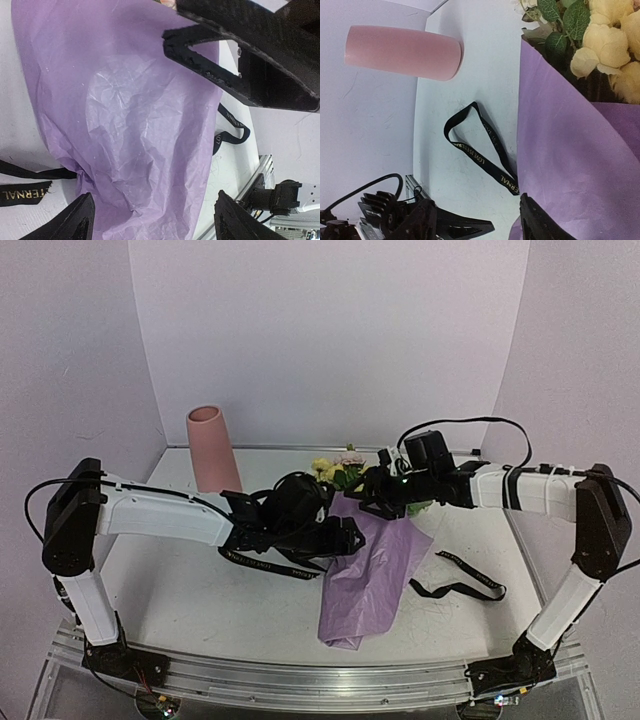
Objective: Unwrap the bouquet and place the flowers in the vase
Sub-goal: Unfold the wrapping paper at the center of the board.
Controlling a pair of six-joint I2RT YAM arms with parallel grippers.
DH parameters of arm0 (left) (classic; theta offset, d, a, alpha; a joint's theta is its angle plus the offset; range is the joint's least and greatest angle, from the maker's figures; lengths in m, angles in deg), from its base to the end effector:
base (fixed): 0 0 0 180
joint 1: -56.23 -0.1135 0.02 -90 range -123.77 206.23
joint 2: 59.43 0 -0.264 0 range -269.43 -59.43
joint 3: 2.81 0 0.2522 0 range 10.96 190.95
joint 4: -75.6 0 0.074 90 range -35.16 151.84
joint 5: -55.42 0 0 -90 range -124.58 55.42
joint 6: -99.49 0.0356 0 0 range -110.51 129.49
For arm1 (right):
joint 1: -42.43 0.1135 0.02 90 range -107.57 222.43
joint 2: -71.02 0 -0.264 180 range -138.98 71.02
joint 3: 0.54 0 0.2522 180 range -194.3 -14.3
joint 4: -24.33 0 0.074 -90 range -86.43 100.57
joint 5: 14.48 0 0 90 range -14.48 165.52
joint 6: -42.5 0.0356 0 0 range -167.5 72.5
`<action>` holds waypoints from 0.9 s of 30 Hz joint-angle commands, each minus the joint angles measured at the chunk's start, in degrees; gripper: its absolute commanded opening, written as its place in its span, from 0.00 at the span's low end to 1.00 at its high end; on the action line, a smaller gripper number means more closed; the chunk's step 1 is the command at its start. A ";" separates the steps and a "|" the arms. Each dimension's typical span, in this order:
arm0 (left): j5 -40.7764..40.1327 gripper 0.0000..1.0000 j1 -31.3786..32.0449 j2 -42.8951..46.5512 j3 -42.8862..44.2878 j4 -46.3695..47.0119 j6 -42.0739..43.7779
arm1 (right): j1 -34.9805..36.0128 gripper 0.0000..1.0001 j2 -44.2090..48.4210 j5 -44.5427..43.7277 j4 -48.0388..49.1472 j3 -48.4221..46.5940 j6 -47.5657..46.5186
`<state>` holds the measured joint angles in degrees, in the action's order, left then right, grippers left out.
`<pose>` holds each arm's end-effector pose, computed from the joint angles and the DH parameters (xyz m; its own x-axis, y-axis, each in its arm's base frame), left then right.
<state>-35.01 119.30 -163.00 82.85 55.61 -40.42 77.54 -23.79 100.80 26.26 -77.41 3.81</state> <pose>0.1852 -0.3640 0.2252 -0.8592 0.0022 -0.5117 0.3596 0.7140 -0.6007 0.3055 0.2334 0.2696 -0.8091 0.2939 -0.5089 -0.3589 0.4386 0.8239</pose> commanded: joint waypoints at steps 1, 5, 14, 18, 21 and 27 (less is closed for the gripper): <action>-4.38 0.84 0.21 1.67 0.47 -0.57 -0.92 | -2.18 0.72 4.64 -3.02 -5.21 -1.20 -4.59; -5.87 0.84 0.21 3.23 -0.96 -0.56 -1.33 | -4.91 0.95 6.94 -7.46 -14.98 -5.61 -9.65; -9.99 0.86 0.18 8.90 -4.25 -0.63 0.25 | -11.39 0.93 13.14 -12.52 -27.10 -1.16 -14.74; -10.97 0.87 -0.44 10.81 -6.08 -0.58 0.31 | -13.67 0.81 15.07 -17.07 -32.50 -0.03 -16.90; -11.02 0.88 -1.22 11.59 -6.87 -0.49 -0.30 | -14.52 0.73 15.60 -23.30 -37.12 -0.18 -19.11; -9.68 0.88 -2.47 13.21 -9.44 -0.25 -1.09 | -14.84 0.58 13.25 -28.53 -41.36 0.68 -17.64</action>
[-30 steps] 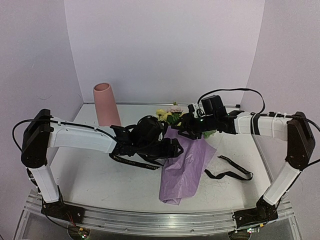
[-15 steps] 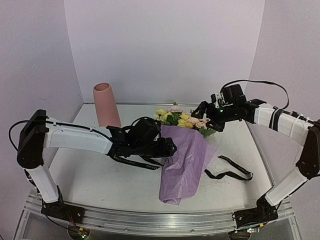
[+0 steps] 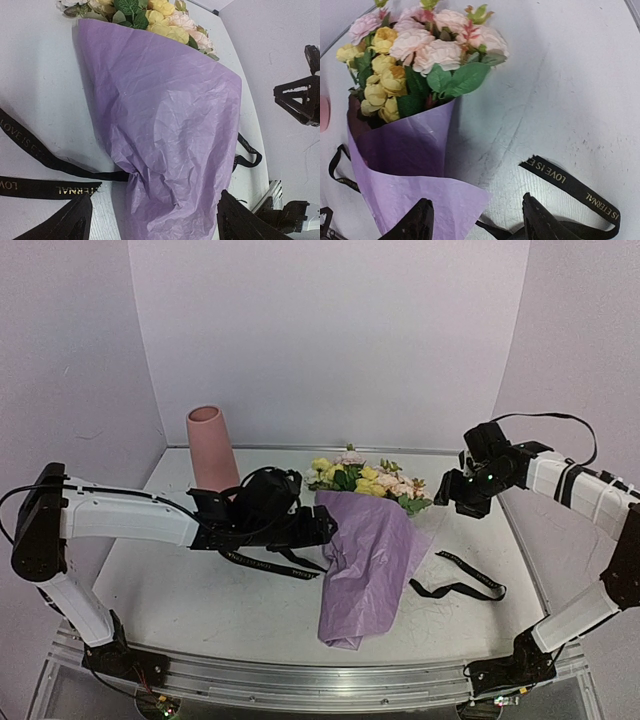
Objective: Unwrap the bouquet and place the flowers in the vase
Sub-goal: Unfold the wrapping paper at the center of the board.
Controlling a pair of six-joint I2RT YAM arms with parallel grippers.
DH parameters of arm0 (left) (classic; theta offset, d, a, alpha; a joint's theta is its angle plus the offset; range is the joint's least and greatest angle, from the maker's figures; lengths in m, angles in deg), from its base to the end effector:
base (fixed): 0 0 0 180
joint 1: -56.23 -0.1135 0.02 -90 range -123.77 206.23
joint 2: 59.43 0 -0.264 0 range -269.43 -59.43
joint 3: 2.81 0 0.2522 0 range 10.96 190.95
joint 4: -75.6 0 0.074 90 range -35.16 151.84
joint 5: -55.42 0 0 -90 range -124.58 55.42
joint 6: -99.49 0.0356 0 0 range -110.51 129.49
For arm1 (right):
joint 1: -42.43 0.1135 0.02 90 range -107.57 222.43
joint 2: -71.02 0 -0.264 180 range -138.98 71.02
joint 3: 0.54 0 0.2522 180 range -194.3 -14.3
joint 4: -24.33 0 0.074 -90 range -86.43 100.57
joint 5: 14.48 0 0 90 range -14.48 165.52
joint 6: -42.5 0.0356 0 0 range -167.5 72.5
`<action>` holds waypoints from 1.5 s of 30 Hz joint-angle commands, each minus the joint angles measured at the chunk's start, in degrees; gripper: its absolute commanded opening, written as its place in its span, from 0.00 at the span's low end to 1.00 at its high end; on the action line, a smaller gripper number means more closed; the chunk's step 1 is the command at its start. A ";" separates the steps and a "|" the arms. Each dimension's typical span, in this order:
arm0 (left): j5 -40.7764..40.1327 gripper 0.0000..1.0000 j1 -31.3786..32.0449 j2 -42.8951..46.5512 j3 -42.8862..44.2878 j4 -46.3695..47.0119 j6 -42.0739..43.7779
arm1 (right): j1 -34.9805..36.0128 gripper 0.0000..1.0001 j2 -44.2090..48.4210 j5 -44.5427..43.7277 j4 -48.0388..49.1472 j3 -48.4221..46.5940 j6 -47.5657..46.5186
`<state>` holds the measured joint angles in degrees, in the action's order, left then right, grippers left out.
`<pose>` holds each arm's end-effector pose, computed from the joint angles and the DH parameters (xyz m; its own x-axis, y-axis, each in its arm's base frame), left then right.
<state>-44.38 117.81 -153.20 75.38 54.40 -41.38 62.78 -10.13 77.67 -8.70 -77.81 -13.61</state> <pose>0.1803 -0.3205 0.2439 -0.8018 -0.1245 -0.5845 0.2849 0.7801 -0.5570 0.2983 0.1121 0.2915 -0.6769 0.3432 -0.6512 0.0022 0.8855 0.4645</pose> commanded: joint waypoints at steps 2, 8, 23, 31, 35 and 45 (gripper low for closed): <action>0.33 0.88 -1.75 4.20 -3.22 1.07 -0.19 | -0.06 0.55 -1.73 -4.96 -6.42 2.19 0.50; 4.12 0.88 -5.75 7.63 -5.68 1.10 -0.11 | -0.11 0.48 -7.21 -5.43 -4.51 2.46 -1.67; 4.71 0.89 -8.93 15.49 -8.71 -3.14 -0.88 | -0.14 0.00 -16.23 10.19 4.54 7.38 -4.08; 3.85 0.89 -9.02 18.16 -9.75 -4.26 -2.90 | -0.17 0.00 -12.56 25.98 16.05 15.20 -3.15; 3.22 0.89 -9.02 18.90 -9.99 -4.26 -3.10 | -0.03 0.00 -10.90 33.48 21.54 16.45 -1.17; 3.39 0.90 -9.33 16.10 -4.27 -6.41 -0.74 | 5.17 0.00 -11.91 35.66 22.60 8.98 2.11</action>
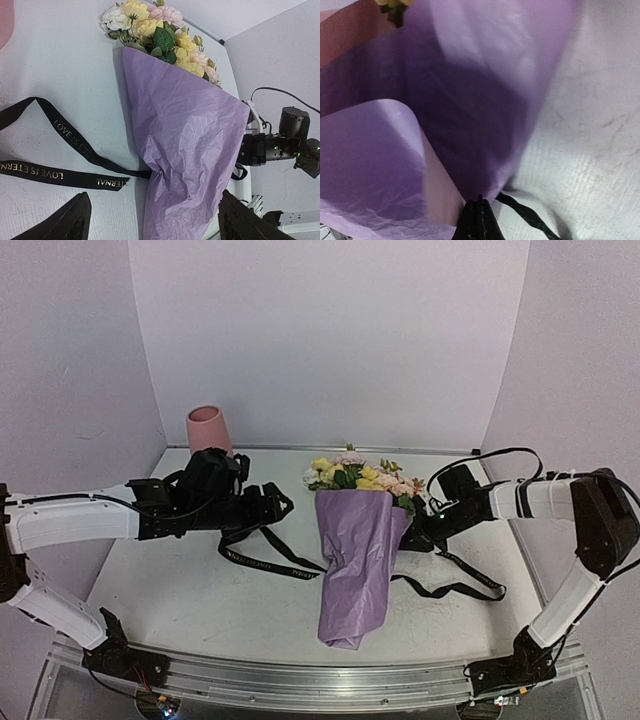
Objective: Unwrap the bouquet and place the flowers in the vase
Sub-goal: Unfold the wrapping paper at the center of the board.
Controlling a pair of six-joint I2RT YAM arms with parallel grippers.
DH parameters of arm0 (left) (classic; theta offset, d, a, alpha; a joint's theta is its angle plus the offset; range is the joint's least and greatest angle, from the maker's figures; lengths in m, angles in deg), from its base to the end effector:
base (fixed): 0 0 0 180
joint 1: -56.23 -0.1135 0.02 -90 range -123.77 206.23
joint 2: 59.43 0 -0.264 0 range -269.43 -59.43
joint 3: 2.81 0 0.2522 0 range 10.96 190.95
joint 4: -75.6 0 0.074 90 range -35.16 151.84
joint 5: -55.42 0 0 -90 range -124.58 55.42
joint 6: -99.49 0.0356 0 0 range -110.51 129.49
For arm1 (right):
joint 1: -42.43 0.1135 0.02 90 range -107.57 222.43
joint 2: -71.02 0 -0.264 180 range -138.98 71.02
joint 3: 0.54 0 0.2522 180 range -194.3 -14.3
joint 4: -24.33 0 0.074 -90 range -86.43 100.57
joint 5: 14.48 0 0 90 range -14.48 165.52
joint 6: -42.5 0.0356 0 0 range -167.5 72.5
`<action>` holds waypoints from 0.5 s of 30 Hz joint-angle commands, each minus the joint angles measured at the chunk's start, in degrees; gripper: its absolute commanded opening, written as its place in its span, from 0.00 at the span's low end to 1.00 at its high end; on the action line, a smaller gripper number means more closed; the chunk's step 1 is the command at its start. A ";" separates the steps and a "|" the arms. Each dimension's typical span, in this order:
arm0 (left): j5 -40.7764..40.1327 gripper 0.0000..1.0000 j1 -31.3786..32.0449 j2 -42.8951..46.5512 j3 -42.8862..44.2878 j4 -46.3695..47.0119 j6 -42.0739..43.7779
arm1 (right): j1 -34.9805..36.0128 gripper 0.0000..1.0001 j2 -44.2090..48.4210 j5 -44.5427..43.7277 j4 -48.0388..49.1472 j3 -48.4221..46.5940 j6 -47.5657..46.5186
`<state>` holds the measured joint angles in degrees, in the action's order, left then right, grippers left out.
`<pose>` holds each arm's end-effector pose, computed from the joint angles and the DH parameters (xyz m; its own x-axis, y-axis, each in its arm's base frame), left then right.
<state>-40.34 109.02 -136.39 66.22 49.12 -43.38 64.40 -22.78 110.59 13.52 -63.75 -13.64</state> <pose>0.1846 -0.2372 0.2741 -0.7981 -0.2606 -0.5432 0.1756 0.7618 -0.6235 0.3002 0.1432 0.1804 -0.9026 0.1276 -0.4112 -0.2445 0.6342 0.7335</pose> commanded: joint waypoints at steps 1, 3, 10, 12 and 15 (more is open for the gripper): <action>-0.98 0.89 -0.57 -1.06 5.96 -1.87 1.88 | 4.85 0.00 0.46 2.20 0.39 -6.19 2.98; -2.41 0.89 -0.64 -1.94 8.93 -4.76 3.18 | 8.23 0.00 -0.09 0.82 0.87 -8.69 4.48; -7.23 0.89 -1.54 -2.31 16.11 -14.40 5.25 | 18.80 0.00 -4.20 -0.92 4.30 -18.32 10.76; -8.84 0.90 -1.62 -1.58 16.91 -16.44 4.96 | 20.94 0.01 -6.36 -0.67 4.52 -21.28 11.27; -10.11 0.90 -1.84 -0.33 16.75 -18.54 4.35 | 24.29 0.03 -9.69 0.03 4.52 -25.58 11.17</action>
<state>-46.52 107.64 -139.20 80.79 36.52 -39.74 85.39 -28.33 110.02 17.77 -83.37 -4.18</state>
